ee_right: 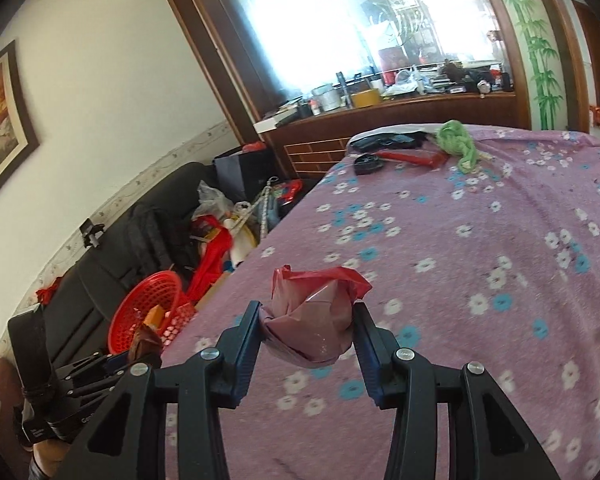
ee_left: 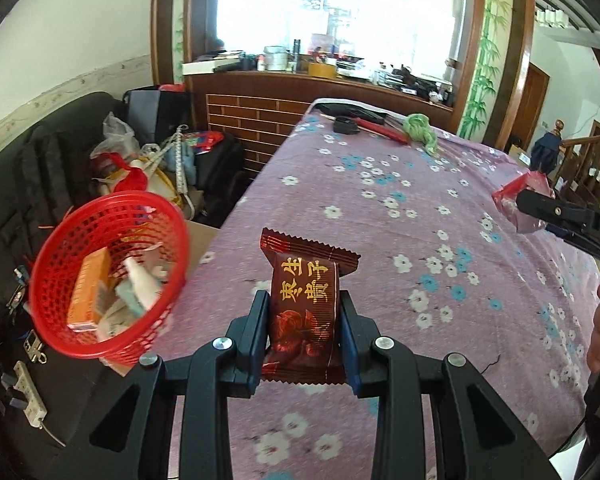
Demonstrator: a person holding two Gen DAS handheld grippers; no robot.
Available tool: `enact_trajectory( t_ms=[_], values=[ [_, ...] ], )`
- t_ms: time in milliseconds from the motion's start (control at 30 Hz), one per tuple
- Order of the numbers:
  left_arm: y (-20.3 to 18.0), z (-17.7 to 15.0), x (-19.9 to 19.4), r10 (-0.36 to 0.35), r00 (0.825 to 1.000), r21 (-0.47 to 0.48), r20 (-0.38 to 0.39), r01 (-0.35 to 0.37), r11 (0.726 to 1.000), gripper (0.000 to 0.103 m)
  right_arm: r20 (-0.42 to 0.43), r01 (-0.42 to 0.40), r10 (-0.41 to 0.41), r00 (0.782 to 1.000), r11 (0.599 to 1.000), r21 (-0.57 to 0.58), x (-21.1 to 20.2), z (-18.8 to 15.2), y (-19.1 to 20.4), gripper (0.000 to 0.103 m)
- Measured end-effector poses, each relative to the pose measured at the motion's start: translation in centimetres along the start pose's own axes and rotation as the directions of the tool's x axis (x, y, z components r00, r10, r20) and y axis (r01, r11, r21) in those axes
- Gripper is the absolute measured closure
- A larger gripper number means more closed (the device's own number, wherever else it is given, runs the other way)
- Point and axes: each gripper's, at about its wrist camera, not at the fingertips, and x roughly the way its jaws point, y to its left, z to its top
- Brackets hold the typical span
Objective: Collect trash
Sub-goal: 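Carry the candy wrapper and pink bag over the red wastebasket with both tools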
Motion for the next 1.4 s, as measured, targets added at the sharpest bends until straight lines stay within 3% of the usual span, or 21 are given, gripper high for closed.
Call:
enact_trajectory(
  t_ms=[533, 900, 1400],
  values=[
    [5.9, -1.1, -3.2, 0.122, 0.992, -0.037, 0.031, -0.121, 0.992, 0.069, -0.058, -0.078, 0.074, 0.996, 0.994, -0.073, 2.3, -2.2, 6.7, 0.055],
    [8.2, -2.0, -4.4, 0.143, 0.989, -0.078, 0.044, -0.139, 0.987, 0.069, -0.069, -0.077, 0.071, 0.995, 0.992, -0.101, 3.0, -3.8, 8.8, 0.055],
    [10.8, -3.2, -6.3, 0.183, 0.980, -0.155, 0.073, -0.171, 0.973, 0.069, -0.079, -0.149, 0.138, 0.987, 0.978, -0.146, 4.3, -4.8, 11.6, 0.055]
  ],
)
